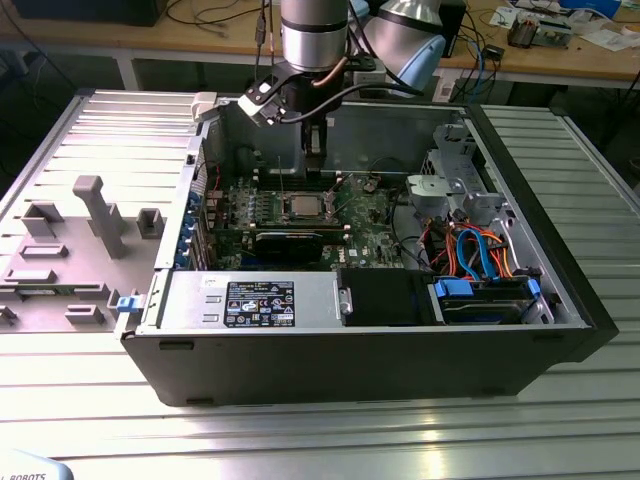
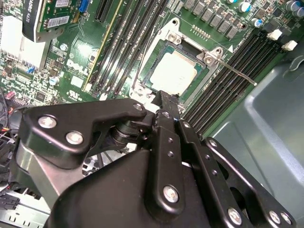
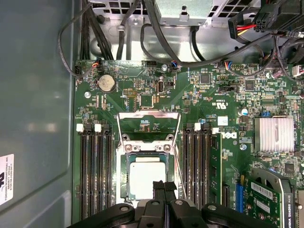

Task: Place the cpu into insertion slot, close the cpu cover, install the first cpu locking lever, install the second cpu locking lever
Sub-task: 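Close the cpu cover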

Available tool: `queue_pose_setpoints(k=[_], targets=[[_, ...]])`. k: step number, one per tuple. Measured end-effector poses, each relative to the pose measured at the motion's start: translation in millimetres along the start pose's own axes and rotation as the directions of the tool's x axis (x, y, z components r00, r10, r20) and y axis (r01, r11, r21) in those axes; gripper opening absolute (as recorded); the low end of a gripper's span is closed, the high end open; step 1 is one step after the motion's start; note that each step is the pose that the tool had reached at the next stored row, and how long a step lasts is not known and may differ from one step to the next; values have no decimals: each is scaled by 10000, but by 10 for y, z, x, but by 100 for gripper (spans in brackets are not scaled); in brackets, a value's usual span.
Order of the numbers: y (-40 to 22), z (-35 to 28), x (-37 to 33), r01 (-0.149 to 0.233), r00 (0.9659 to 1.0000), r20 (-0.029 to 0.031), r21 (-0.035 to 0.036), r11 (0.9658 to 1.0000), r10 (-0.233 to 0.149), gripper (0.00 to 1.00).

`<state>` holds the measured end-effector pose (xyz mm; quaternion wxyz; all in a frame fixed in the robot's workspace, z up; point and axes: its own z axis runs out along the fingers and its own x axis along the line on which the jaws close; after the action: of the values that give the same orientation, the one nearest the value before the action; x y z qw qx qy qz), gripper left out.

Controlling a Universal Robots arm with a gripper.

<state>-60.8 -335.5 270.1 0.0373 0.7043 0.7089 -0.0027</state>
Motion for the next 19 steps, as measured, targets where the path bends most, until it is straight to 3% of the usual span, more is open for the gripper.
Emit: queue_pose_setpoints(k=[4,5,7,11,14,19], targets=[[34,1,0,0,10000,0,25,10000,0,11],[45,3,0,2,10000,-2,74,10000,-2,11],[56,2,-1,4,10000,0,107,9999,-4,11],[68,4,0,6,10000,-10,120,9999,-6,11],[128,6,-1,9,10000,-15,208,9998,-9,11],[134,6,-1,10,10000,-14,209,9998,-9,11]])
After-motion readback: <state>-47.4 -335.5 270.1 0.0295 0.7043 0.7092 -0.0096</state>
